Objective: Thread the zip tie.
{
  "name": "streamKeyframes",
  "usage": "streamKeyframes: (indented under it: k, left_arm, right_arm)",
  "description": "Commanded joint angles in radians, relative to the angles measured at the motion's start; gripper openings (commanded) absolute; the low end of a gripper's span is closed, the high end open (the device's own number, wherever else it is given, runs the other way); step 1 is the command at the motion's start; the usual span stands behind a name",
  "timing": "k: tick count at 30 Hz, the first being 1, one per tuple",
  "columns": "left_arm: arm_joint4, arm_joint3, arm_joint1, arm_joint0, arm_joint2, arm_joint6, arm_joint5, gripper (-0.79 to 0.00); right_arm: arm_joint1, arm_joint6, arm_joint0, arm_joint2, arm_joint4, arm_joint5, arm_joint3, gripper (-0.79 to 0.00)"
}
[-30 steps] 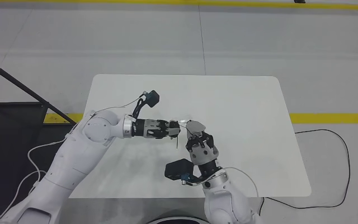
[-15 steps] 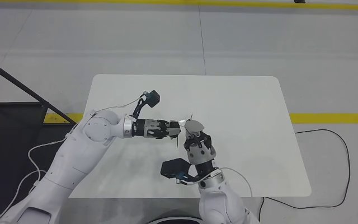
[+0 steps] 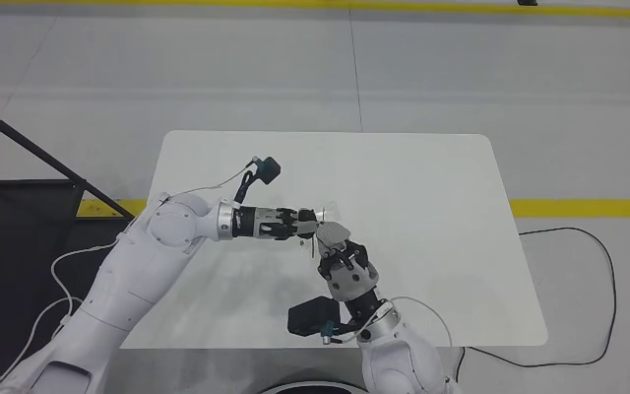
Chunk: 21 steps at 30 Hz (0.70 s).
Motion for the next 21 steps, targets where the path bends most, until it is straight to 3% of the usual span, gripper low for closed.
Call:
streamKeyframes:
  k: [1, 21]
  left_arm:
    - [-0.005, 0.005, -0.001, -0.004, 0.002, -0.005, -0.003, -0.785]
    - [-0.018, 0.024, -0.004, -0.011, 0.005, -0.014, -0.012, -0.785]
  right_arm:
    - [0.000, -0.008, 0.005, 0.000, 0.005, -0.015, 0.004, -0.785]
    - [-0.008, 0.001, 0.026, -0.017, -0.007, -0.031, 0.022, -0.785]
